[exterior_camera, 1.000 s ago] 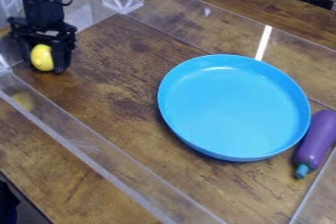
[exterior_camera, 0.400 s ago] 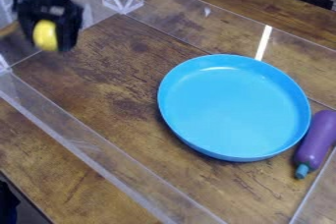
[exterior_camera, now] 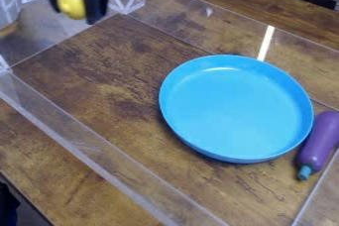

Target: Put the lemon on the blue tray

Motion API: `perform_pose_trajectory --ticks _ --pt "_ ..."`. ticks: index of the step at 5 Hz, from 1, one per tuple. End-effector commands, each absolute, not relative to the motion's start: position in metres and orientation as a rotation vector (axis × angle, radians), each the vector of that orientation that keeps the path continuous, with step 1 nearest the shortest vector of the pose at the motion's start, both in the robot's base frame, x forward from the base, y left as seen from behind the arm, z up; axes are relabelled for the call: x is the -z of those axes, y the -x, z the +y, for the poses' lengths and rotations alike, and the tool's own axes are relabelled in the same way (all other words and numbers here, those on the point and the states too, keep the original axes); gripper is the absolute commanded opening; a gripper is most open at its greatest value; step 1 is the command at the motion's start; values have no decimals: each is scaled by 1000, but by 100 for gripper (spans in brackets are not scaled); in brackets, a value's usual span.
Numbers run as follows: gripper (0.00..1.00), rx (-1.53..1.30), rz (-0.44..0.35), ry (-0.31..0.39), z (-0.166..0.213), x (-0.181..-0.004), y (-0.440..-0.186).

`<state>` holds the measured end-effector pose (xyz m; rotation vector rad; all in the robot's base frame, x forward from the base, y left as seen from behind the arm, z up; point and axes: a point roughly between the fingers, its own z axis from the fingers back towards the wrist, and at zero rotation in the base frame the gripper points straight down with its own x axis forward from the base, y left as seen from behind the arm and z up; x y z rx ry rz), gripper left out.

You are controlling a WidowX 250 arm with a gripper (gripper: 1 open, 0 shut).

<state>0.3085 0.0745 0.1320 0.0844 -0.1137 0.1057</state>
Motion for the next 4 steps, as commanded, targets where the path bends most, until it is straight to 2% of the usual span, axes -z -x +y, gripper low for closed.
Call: perform_pose_trajectory --ticks 1,3,4 --pt "0 -66 -207 -82 42 -159 -320" --pt "0 22 -209 -70 -35 -144 -321" --pt "0 124 -206 -63 -76 -146 -323"
